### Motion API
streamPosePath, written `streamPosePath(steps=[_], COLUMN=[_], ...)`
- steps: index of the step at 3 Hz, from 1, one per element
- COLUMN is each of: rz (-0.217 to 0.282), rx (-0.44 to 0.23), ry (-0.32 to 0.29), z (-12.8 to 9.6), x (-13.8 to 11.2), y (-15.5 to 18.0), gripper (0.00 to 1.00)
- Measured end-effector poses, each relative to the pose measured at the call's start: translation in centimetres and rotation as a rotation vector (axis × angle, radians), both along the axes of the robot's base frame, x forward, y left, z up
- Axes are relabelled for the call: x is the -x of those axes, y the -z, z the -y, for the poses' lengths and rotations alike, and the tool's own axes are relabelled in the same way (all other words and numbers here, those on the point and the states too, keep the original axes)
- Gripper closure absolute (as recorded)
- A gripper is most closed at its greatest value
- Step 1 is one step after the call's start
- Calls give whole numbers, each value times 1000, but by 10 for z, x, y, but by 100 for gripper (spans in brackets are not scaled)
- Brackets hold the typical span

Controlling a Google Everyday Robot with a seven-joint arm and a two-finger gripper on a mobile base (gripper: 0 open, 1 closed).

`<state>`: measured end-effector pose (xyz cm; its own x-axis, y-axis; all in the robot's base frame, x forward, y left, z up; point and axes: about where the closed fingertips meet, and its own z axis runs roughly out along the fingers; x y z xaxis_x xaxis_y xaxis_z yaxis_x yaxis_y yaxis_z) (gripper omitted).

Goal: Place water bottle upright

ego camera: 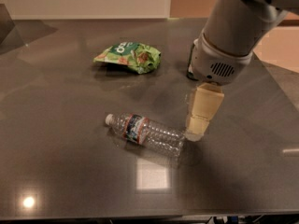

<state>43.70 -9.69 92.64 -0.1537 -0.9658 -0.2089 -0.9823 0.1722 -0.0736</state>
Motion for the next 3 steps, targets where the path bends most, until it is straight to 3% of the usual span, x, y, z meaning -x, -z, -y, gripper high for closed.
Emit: streamPosePath(steps=[3], rz=[-66], rx=[-11], ry=[39], z=[-78], x=[3], y=[39], gripper=[0])
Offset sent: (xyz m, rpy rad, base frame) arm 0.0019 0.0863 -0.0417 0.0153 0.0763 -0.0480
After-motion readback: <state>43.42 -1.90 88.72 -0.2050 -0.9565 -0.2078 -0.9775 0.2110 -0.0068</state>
